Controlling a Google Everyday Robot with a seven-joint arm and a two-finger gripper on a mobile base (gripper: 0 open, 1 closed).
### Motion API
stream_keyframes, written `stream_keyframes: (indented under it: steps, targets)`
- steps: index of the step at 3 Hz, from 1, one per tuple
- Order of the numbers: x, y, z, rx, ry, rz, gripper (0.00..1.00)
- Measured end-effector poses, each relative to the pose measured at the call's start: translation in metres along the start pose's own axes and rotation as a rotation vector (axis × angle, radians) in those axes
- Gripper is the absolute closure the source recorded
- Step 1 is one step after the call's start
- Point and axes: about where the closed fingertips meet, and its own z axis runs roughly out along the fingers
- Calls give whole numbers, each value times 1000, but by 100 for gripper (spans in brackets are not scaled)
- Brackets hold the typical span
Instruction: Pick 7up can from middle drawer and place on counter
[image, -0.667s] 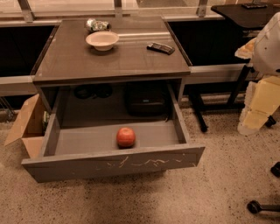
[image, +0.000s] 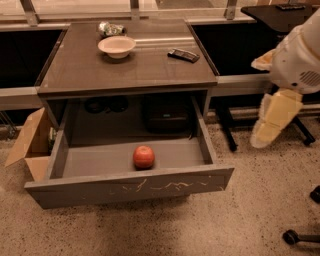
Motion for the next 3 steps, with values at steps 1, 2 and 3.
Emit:
stream_keyframes:
  steps: [1, 2, 3]
  targets:
    - [-23, -20, 44, -13, -120, 5, 0]
    - [-38, -30, 69, -24, -189, 21, 0]
    - [-38, -30, 69, -25, -189, 21, 0]
